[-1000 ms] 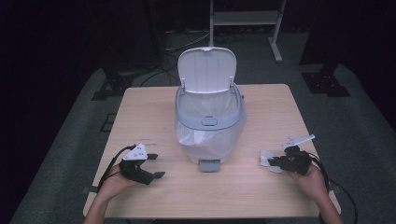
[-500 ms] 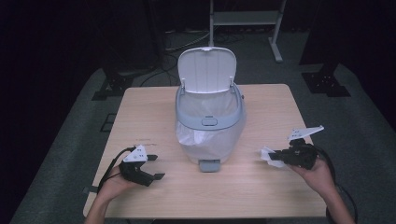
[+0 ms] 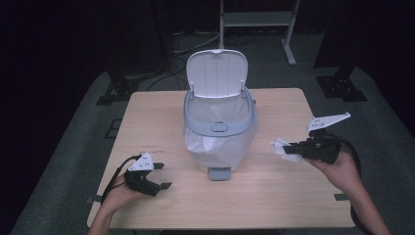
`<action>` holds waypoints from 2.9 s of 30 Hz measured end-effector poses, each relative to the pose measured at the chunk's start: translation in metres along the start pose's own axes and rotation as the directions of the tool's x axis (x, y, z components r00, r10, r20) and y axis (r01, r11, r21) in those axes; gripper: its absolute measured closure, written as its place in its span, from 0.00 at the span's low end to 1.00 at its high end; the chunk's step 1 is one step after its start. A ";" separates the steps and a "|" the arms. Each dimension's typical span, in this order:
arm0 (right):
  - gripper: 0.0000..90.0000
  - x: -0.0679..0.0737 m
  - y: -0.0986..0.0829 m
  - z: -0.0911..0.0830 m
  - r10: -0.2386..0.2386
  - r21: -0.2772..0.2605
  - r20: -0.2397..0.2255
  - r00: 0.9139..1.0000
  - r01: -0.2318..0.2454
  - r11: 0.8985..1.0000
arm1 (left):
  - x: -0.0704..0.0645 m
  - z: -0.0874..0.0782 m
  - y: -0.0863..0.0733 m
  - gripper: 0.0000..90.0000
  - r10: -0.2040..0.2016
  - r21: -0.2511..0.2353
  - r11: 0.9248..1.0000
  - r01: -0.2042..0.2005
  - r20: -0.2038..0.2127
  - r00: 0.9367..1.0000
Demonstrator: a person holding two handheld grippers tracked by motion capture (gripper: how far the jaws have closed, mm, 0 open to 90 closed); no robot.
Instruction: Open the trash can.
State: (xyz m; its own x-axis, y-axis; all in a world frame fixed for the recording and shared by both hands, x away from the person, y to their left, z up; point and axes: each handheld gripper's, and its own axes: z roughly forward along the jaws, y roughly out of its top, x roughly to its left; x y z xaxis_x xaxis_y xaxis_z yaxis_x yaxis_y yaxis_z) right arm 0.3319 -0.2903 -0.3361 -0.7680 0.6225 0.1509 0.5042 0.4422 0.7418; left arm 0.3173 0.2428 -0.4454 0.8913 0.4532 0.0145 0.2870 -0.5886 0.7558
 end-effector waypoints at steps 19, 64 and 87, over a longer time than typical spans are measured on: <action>0.95 0.009 0.059 -0.034 -0.050 -0.019 0.023 0.998 0.051 0.999 | 0.001 -0.002 -0.001 0.22 0.002 -0.003 1.000 -0.002 -0.007 1.000; 0.95 0.060 0.179 -0.059 -0.172 -0.068 -0.062 0.983 0.168 0.983 | 0.003 -0.004 -0.005 0.21 0.003 -0.003 1.000 -0.003 -0.020 1.000; 0.94 0.074 0.210 -0.019 -0.214 -0.044 -0.129 0.968 0.210 0.977 | 0.003 -0.004 -0.006 0.21 0.003 -0.007 1.000 -0.003 -0.017 1.000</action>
State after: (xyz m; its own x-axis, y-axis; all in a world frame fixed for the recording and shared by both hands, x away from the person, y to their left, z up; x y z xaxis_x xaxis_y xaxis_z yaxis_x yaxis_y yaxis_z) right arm 0.3737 -0.1637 -0.1571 -0.9023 0.4251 0.0720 0.3141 0.5339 0.7850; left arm 0.3168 0.2506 -0.4475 0.8858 0.4632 0.0276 0.2822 -0.5850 0.7604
